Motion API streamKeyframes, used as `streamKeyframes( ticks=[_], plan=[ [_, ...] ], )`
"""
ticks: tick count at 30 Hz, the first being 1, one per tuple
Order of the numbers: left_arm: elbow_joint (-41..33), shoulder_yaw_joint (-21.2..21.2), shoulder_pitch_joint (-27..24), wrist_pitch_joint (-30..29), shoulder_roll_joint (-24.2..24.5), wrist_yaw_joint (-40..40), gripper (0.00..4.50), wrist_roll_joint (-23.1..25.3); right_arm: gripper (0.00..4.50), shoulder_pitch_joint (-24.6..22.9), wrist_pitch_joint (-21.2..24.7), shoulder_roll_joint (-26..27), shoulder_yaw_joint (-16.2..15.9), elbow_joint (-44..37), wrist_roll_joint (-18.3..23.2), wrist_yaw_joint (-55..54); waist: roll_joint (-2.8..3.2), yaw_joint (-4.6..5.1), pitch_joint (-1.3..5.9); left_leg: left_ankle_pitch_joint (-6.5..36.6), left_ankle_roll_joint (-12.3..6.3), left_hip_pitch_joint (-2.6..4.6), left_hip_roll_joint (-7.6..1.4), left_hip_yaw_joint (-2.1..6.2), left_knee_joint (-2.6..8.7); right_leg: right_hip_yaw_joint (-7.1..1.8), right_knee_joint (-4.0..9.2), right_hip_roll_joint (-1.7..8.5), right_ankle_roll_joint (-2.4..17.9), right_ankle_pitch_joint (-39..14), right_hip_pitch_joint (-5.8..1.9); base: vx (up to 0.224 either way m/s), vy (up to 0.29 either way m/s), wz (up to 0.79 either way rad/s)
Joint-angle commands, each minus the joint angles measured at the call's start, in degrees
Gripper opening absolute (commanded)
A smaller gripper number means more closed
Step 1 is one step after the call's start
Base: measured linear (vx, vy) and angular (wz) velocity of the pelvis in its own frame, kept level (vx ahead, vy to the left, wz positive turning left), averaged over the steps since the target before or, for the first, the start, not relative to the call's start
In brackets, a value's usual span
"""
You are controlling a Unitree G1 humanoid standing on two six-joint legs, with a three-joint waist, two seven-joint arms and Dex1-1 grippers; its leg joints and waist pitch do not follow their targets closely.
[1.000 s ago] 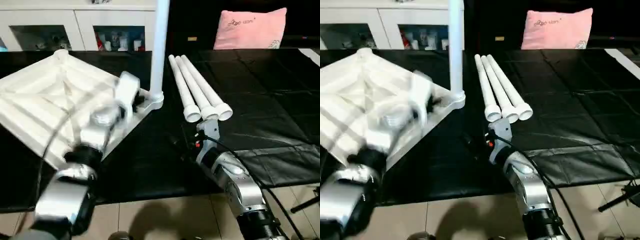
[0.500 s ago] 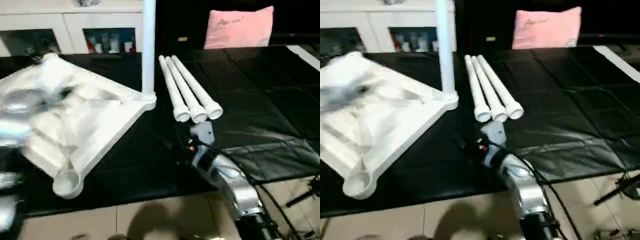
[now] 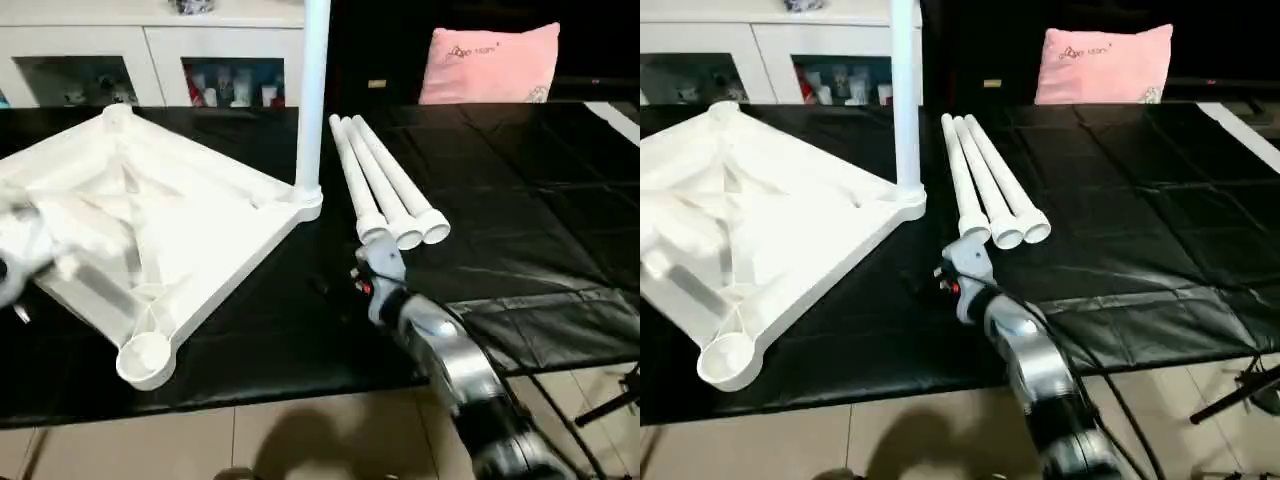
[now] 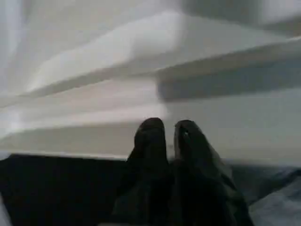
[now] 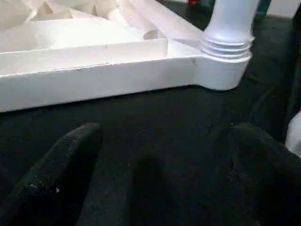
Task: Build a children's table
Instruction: Rotate table base
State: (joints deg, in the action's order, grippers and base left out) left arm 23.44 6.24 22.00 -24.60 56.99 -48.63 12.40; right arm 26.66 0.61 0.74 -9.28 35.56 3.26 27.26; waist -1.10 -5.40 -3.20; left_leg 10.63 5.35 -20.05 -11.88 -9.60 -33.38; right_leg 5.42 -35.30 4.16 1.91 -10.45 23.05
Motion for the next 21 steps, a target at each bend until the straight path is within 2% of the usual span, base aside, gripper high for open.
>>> streamKeyframes(
  ticks=[1, 2, 4, 6, 8, 11, 13, 15, 18, 20, 21],
  plan=[
    [-0.97, 1.80, 0.49, 0.08, -0.25, -1.88, 0.07, 0.19, 4.50, 2.93, -0.27, 1.23, -0.80, 4.51, -1.48, -1.90, 1.70, 0.26, 3.53, 13.19, 1.87, 0.41, -1.44, 0.58, 4.52, -3.79, 3.47, 4.35, 11.82, -8.61, -2.72, 0.000, 0.000, 0.00],
    [-0.97, 1.80, 0.49, 0.08, -0.25, -1.88, 0.07, 0.19, 4.50, 2.93, -0.27, 1.23, -0.80, 4.51, -1.48, -1.90, 1.71, 0.35, 3.56, 13.12, 1.91, 0.44, -1.39, 0.58, 4.51, -3.78, 3.40, 4.36, 11.87, -8.52, -2.73, 0.000, 0.000, 0.00],
    [-1.27, 3.12, -0.02, -0.07, 0.35, -3.54, 0.07, 0.83, 4.50, 5.90, -1.04, 2.55, -0.84, 9.13, -2.17, -3.39, 1.72, 0.51, 3.61, 13.09, 1.90, 0.46, -1.45, 0.59, 4.48, -3.80, 3.38, 4.38, 11.72, -8.21, -2.75, 0.000, 0.000, 0.00],
    [-3.78, 4.47, -1.70, 0.45, 0.86, -7.42, 0.07, -0.20, 4.50, 9.97, -1.82, 4.56, -0.27, 14.75, -2.51, -4.90, 1.39, 0.71, 3.64, 12.85, 2.00, 0.42, -1.54, 0.65, 4.51, -3.87, 3.24, 4.58, 12.32, -8.72, -2.80, 0.000, 0.000, 0.00],
    [-5.52, 5.02, -2.49, 0.28, 0.56, -9.76, 0.07, -1.46, 4.50, 11.56, -2.02, 5.27, -0.06, 17.14, -2.70, -5.43, 1.66, 0.65, 3.62, 12.60, 2.05, 0.62, -1.57, 0.47, 4.40, -3.93, 3.22, 4.52, 12.49, -8.06, -2.59, 0.000, 0.000, 0.00],
    [-11.64, 7.69, -5.14, -0.30, 0.53, -16.97, 0.07, -4.69, 4.50, 14.48, -2.21, 6.40, -0.43, 21.91, -3.70, -6.31, 1.22, 0.59, 3.67, 10.91, 2.06, 0.48, -1.67, 0.41, 4.46, -3.87, 2.84, 4.58, 13.15, -6.12, -2.78, 0.000, 0.000, 0.00],
    [-12.97, 8.43, -5.66, -0.24, 0.54, -18.56, 0.07, -5.38, 4.50, 15.22, -2.47, 6.68, -0.39, 23.34, -3.86, -6.36, 1.15, 0.59, 3.67, 10.53, 2.02, 0.55, -1.61, 0.28, 4.44, -3.88, 2.81, 4.48, 13.04, -5.47, -2.75, 0.000, 0.000, 0.00],
    [-17.62, 10.52, -6.63, -0.21, -0.41, -22.28, 0.07, -8.00, 4.50, 15.85, -3.57, 7.21, -1.09, 25.18, -4.56, -5.60, 0.49, 0.44, 3.56, 10.46, 1.86, 0.59, -1.62, 0.16, 4.49, -3.91, 2.81, 4.50, 12.74, -6.16, -2.79, 0.000, 0.000, 0.00],
    [-22.86, 11.11, -7.84, -0.33, -1.48, -26.22, 0.07, -12.59, 4.50, 16.22, -4.23, 7.63, -1.01, 26.88, -4.68, -6.09, 0.69, 0.42, 3.48, 12.01, 2.45, 0.67, -1.69, 0.20, 4.61, -3.91, 2.97, 4.52, 11.90, -8.46, -2.66, 0.000, 0.000, 0.00],
    [-26.77, 10.59, -8.43, -1.63, -3.21, -28.09, 0.07, -16.77, 4.50, 16.64, -4.92, 7.81, -0.84, 28.33, -4.81, -6.39, 0.72, 0.49, 3.61, 12.37, 3.15, 0.70, -1.67, 0.13, 4.58, -3.91, 2.77, 4.44, 12.04, -7.66, -2.68, 0.000, 0.000, 0.00],
    [-26.77, 10.59, -8.43, -1.63, -3.21, -28.09, 0.07, -16.77, 4.50, 16.64, -4.92, 7.81, -0.84, 28.33, -4.81, -6.39, 0.67, 0.64, 3.43, 13.20, 3.38, 0.44, -1.56, 0.17, 4.64, -3.90, 2.81, 4.27, 11.78, -8.23, -2.73, 0.000, 0.000, 0.00]
  ],
)
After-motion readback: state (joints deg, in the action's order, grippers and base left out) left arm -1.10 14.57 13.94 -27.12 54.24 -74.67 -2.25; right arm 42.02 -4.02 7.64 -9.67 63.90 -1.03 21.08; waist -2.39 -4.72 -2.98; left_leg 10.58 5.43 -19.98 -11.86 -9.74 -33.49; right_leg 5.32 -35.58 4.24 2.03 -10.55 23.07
